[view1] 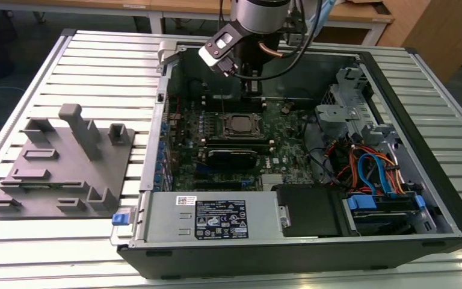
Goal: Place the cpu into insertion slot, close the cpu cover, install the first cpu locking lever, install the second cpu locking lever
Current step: 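Install the first cpu locking lever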
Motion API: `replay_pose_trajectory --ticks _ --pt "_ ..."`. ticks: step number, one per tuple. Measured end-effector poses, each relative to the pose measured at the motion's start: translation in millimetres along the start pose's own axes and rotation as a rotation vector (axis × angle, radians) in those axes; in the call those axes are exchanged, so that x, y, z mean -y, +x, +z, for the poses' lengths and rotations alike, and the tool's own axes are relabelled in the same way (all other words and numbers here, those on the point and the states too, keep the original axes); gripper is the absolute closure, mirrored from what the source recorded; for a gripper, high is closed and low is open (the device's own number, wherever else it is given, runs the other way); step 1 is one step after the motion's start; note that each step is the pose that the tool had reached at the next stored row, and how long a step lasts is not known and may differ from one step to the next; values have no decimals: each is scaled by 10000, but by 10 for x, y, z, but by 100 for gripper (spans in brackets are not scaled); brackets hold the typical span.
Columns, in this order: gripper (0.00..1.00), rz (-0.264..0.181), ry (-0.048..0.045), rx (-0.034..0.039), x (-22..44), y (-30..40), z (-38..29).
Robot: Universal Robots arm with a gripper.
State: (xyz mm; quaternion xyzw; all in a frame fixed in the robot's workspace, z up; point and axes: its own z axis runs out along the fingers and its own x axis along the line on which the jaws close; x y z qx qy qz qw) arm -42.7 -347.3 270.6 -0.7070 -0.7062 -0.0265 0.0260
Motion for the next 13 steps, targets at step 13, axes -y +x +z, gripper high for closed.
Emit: replay_pose_trajectory --ticks 13 --pt "89 -1918 139 0 0 0 4"
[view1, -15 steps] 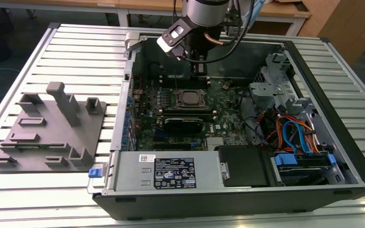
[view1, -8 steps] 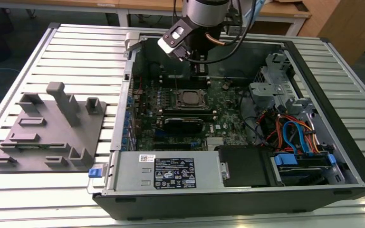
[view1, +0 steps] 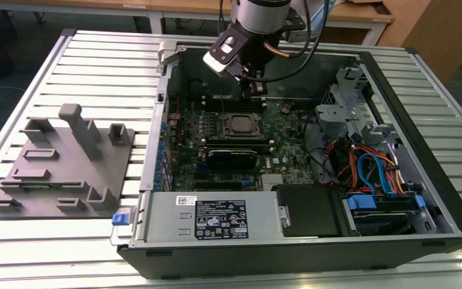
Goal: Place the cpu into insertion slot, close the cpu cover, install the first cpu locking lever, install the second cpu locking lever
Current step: 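Install the first cpu locking lever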
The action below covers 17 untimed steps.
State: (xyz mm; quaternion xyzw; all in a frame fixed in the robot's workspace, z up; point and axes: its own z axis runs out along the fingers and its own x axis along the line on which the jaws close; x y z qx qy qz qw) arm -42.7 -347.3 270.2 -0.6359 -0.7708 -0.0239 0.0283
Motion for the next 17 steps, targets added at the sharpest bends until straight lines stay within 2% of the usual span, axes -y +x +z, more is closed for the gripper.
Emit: replay_pose_trajectory --ticks 3,4,17 --pt "89 -506 31 0 0 0 2" --pt "89 -840 48 2 0 0 3" --pt "89 -2871 100 23 0 -1 15"
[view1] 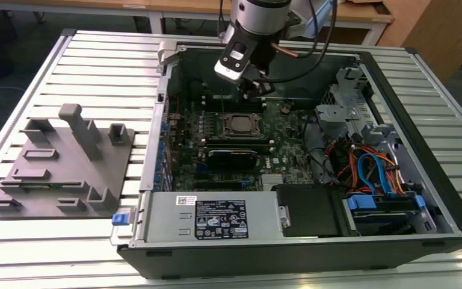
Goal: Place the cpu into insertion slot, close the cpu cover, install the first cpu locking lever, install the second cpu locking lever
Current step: 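Install the first cpu locking lever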
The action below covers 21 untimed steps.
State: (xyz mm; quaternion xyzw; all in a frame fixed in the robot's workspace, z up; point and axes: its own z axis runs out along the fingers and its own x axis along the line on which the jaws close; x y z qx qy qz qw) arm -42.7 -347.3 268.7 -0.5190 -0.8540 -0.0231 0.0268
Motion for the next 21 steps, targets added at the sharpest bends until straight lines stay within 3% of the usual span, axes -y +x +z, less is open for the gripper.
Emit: replay_pose_trajectory --ticks 21 --pt "89 -3349 129 11 0 -1 19"
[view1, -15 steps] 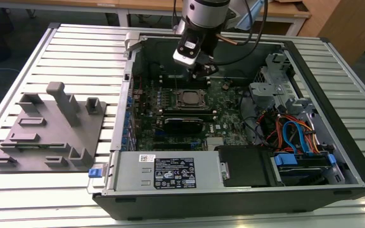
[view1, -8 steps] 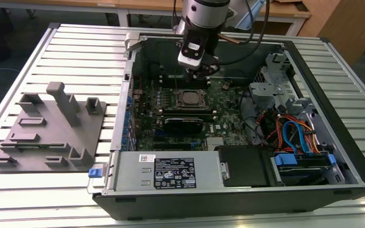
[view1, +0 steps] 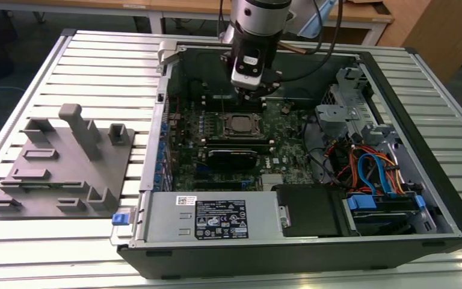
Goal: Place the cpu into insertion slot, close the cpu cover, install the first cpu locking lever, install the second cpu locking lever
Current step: 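Install the first cpu locking lever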
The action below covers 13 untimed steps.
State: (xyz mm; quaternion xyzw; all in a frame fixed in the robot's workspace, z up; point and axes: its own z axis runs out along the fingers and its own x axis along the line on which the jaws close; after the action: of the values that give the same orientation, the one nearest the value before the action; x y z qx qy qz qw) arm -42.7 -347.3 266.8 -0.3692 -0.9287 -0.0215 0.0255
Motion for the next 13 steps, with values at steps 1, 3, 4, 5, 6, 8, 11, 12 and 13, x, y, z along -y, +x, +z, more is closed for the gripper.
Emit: replay_pose_trajectory --ticks 1,3,4,5,6,8,11,12,13 --pt "89 -156 9 -2 0 0 1" --pt "89 -457 25 -7 0 0 2" --pt "89 -615 34 -8 0 0 2" --pt "89 -770 41 -9 0 0 3" --pt "89 -918 48 -9 0 0 4" --pt "89 -1219 62 -11 0 0 5" --pt "89 -1692 85 -13 0 0 7" --pt "89 -1848 93 -14 0 0 8" --pt "89 -2010 101 -16 0 0 8"
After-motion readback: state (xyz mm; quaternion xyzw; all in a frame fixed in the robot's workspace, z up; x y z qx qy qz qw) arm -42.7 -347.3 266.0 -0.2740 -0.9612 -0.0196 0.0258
